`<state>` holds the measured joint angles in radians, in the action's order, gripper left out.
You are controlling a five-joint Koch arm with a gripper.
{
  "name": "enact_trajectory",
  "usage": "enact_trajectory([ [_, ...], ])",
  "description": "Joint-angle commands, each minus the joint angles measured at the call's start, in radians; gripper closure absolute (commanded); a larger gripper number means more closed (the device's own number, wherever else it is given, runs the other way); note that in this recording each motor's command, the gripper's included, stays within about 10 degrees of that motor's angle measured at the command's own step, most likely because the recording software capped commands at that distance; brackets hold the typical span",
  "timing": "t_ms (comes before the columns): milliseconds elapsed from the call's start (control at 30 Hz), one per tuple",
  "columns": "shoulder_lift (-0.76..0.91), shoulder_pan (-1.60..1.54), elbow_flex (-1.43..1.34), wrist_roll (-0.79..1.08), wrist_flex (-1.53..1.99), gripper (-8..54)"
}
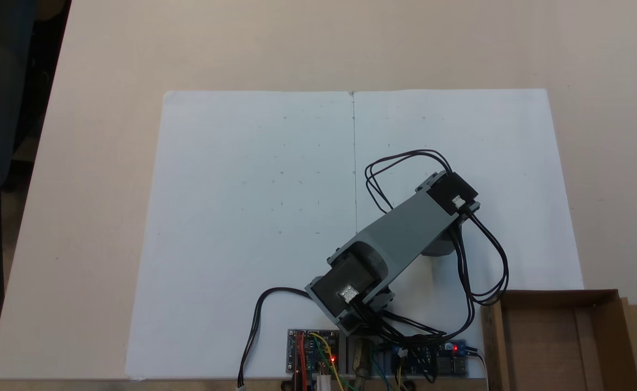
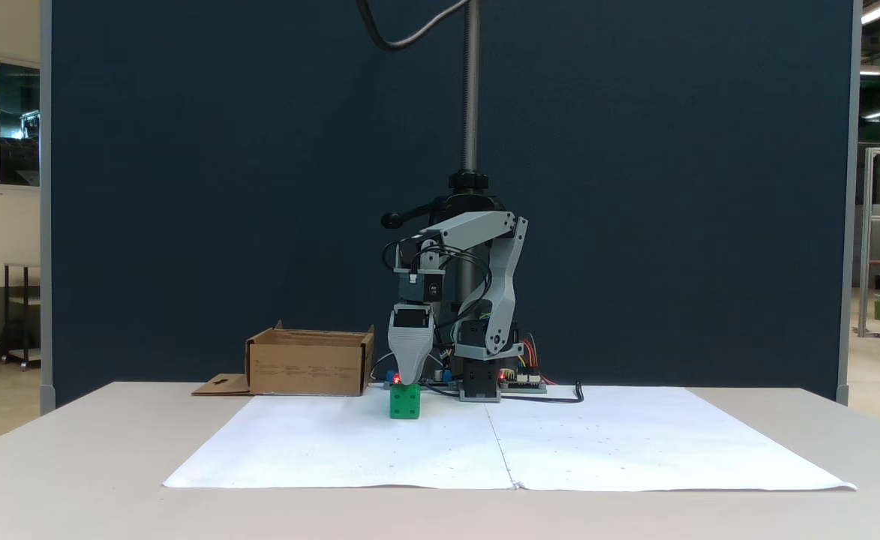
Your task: Grasp a green dice and put it in the bin.
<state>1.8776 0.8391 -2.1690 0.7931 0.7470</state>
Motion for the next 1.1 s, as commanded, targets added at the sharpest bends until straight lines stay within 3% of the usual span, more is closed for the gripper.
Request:
enact_trajectory([
  [0,0.043,0.014,-0.002,-0.058,-0.038,1.6],
  [1067,-0.104,0.020,-0.069,-0.021,-0.268,2.1],
])
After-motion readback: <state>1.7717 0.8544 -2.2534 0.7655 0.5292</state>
